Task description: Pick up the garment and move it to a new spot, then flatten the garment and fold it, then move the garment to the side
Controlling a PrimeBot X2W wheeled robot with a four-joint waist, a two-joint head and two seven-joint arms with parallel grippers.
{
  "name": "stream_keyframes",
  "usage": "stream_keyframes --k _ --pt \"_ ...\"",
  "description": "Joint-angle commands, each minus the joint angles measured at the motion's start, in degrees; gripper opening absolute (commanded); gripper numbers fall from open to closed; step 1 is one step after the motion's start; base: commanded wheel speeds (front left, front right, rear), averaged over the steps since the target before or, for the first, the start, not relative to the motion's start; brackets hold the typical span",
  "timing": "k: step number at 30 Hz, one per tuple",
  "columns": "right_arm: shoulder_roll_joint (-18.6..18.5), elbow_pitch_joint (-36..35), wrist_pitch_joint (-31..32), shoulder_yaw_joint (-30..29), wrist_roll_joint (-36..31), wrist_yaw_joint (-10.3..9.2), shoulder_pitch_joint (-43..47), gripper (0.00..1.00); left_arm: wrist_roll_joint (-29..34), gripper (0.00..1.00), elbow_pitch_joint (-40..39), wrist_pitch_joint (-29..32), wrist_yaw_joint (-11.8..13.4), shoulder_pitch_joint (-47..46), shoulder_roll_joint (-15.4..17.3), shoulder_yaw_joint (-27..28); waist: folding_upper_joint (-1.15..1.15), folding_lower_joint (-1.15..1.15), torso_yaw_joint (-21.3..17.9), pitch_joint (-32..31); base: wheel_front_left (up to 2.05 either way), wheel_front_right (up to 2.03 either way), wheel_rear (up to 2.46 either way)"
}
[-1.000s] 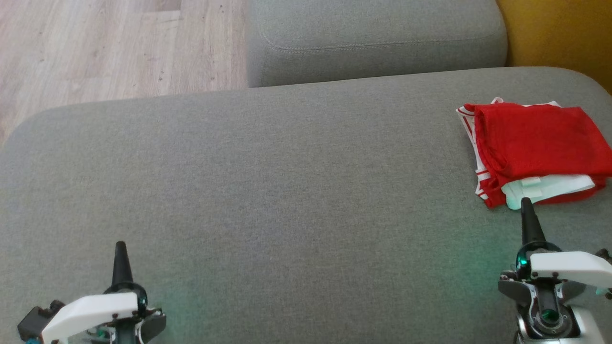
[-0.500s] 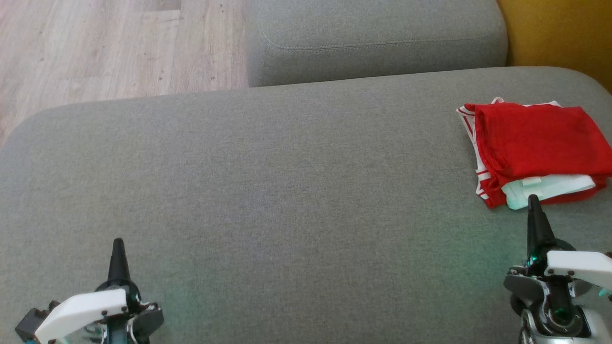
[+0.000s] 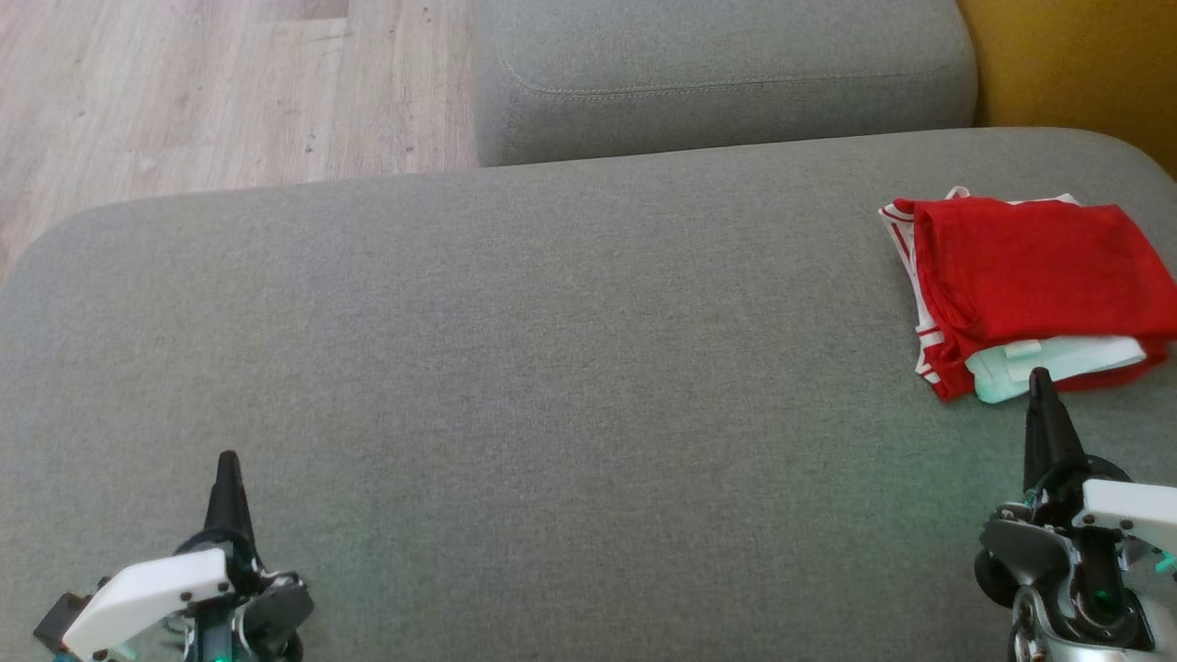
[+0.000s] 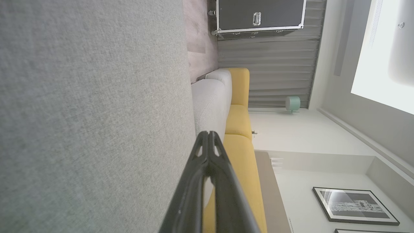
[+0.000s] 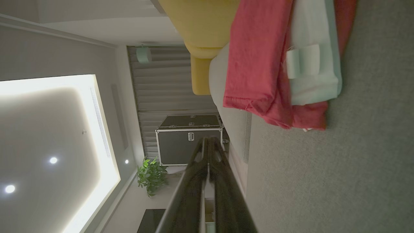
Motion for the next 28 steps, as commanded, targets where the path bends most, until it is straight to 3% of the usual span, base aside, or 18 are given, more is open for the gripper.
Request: stream_keyframes --k 1,28 --pt "-0.19 -2.34 0.33 1.16 0.4 -0.04 -1.1 0.0 -0.3 0.0 -2.12 0.42 -0.4 -2.95 0.42 2.31 0.0 0.0 0.0 0.0 0.0 0.0 0.0" --pt "-0.19 -2.34 0.33 1.17 0.4 -0.04 -1.1 0.0 -0.3 0.0 -2.13 0.42 -0.4 -2.95 0.42 2.31 0.0 0.0 0.0 0.0 0.0 0.0 0.0"
